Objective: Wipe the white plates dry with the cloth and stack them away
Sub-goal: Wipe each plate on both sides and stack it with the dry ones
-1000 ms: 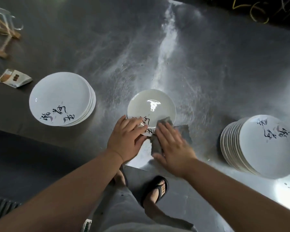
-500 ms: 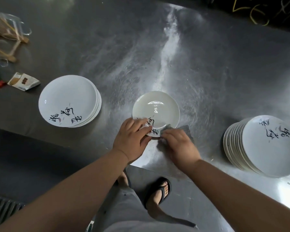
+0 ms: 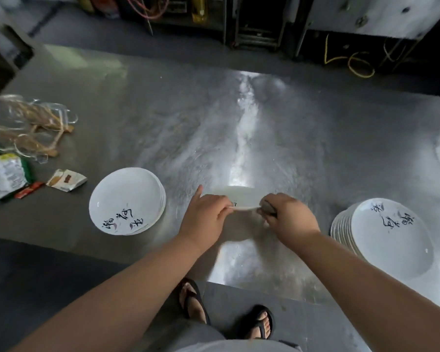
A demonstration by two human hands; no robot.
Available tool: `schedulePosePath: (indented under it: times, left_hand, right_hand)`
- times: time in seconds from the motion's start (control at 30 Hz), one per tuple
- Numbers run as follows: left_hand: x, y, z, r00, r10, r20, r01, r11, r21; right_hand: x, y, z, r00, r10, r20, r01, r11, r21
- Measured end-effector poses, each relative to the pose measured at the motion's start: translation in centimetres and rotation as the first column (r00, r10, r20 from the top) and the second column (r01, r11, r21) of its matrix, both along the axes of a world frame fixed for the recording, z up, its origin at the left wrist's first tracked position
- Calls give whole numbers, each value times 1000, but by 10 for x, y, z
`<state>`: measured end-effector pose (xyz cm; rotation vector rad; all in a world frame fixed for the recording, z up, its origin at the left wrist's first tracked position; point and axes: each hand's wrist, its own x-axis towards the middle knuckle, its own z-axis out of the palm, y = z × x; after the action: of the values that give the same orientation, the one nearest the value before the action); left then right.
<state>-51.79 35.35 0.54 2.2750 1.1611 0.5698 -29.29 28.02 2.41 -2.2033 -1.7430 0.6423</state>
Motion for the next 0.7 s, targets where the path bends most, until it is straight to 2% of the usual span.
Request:
schedulePosePath:
  times: [0.1, 0.2, 0.27, 0.37, 0.43, 0.5, 0.57, 0.63, 0.7]
  left_hand:
    - [6, 12, 63, 993, 64, 98, -35, 962, -272]
    - [12, 17, 107, 981, 102, 163, -34, 927, -374]
    - [13, 20, 125, 966, 133, 221, -30, 908, -417]
    - [16, 16, 137, 929, 213, 304, -29, 857, -514]
    - [20, 12, 143, 887, 292, 357, -37, 817, -576]
    - [25, 9, 151, 815, 403, 416, -10, 728, -685]
    - [28, 8, 158, 721, 511, 467, 83, 607, -791]
    - [25, 8, 161, 672, 557, 488, 153, 540, -828]
    - [20, 10, 163, 650, 578, 493, 180, 513, -839]
  right_hand:
    - [1, 4, 46, 966, -146, -214, 178, 975, 136]
    - [-1, 8, 94, 894, -207, -398, 271, 956, 110]
    - [-5, 9, 114, 860, -245, -448, 329, 936, 121]
    - [-13, 12, 128, 808, -320, -494, 486, 837, 253]
    - [-27, 10, 134, 794, -284, -538, 517, 782, 349]
    - [-45, 5, 129, 893, -154, -422, 353, 822, 447]
    - [-64, -2, 115, 994, 43, -101, 12, 873, 488]
    - [-66, -6, 104, 963, 211, 166, -266, 834, 483]
    - [-55, -2, 109, 919, 289, 268, -388, 785, 483]
